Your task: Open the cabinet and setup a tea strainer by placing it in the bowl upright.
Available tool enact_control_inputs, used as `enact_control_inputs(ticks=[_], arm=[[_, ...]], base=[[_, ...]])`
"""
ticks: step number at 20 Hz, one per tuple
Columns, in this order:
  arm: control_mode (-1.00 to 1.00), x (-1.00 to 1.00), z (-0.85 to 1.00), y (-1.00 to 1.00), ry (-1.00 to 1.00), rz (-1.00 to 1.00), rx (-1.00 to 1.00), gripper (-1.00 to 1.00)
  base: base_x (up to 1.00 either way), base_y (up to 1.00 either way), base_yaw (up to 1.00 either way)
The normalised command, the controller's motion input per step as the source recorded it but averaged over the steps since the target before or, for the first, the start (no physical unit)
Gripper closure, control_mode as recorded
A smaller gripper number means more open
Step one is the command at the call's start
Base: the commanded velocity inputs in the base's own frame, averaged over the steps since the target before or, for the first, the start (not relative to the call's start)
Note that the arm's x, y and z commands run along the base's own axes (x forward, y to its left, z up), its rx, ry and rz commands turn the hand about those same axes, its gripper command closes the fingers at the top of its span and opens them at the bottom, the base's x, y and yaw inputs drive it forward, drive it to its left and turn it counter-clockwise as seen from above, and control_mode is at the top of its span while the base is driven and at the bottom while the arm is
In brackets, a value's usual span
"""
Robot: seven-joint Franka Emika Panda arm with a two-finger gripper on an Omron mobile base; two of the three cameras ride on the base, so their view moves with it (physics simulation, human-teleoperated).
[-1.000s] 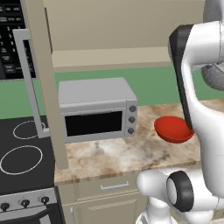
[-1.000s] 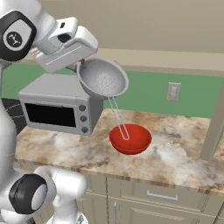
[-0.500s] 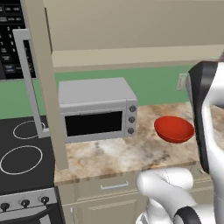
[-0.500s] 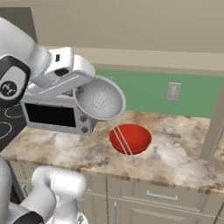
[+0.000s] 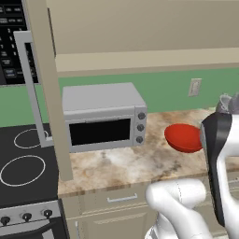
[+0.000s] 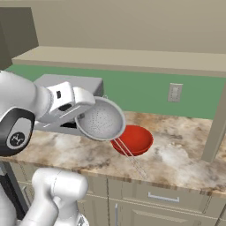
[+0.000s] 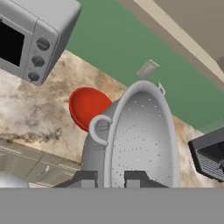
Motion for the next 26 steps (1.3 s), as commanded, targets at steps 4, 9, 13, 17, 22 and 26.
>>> enact_control_inputs(ticks=[4, 9, 13, 17, 22, 26], arm=[[-1.00, 0.14, -0.54, 0.00, 0.00, 0.00, -0.10, 1.00], [-1.00, 0.46, -0.36, 0.00, 0.02, -0.03, -0.11, 1.00], [-1.00, 0.69, -0.20, 0.00, 0.03, -0.05, -0.03, 1.00], [-1.00, 0.74, -0.20, 0.00, 0.08, -0.02, 0.00, 1.00], [-1.00, 0.62, -0.42, 0.00, 0.11, -0.01, 0.00, 1.00], [-1.00, 0.52, -0.49, -0.06, 0.07, 0.00, 0.00, 1.00]], base=[[0.00, 0.00, 0.00], [0.00, 0.00, 0.00], [0.00, 0.00, 0.00], [0.00, 0.00, 0.00], [0.00, 0.00, 0.00], [0.00, 0.00, 0.00]])
